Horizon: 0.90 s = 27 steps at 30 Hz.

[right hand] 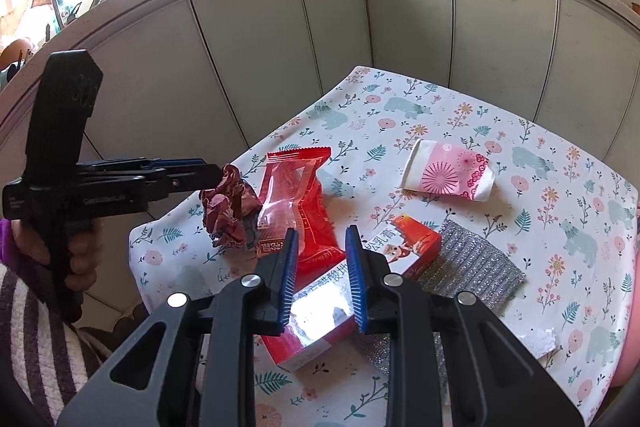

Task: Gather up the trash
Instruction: 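Lower the left tool onto the crumpled maroon wrapper and close it, then close the right tool on the red snack packet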

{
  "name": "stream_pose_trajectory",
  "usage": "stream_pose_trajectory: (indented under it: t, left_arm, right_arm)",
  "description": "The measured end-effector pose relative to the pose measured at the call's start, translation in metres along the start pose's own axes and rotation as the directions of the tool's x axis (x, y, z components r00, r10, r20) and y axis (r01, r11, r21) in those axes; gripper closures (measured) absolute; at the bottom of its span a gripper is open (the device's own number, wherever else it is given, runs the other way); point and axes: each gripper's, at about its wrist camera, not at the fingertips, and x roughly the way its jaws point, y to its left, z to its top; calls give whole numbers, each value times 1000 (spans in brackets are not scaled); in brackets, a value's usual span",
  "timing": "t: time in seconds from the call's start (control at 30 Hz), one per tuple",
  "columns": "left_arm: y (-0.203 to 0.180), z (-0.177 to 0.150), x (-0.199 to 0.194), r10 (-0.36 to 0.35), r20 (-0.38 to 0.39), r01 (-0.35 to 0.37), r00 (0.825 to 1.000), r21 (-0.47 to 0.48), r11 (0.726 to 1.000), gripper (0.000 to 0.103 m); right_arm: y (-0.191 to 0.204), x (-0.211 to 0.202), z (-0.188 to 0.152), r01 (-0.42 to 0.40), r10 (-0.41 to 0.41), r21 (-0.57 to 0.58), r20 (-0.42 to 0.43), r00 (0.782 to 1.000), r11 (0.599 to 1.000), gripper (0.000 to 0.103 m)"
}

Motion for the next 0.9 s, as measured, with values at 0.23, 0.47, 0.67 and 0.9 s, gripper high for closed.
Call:
stream_pose_trajectory:
  t: [0.23,0.47,0.67,0.9]
  left_arm:
    - [7,-10,7,30,-16,-29,999,37,999,62]
    - [2,-13,7,28,-10,-27,1000,90,996,61]
    - [-7,-15,9,36,2,-36,999,149,988,67]
    - [-17,-17,5,8,9,-10,1000,217,976,86]
  right_arm:
    - [15,22,0,-58,55,-49,-68,996,997,78]
    - [17,47,3,-36,29,-57,-107,994,998,78]
    - [13,52,2,-28,23,-41,-118,993,999,94]
    - [11,41,2,-36,33,-34,-72,997,999,99]
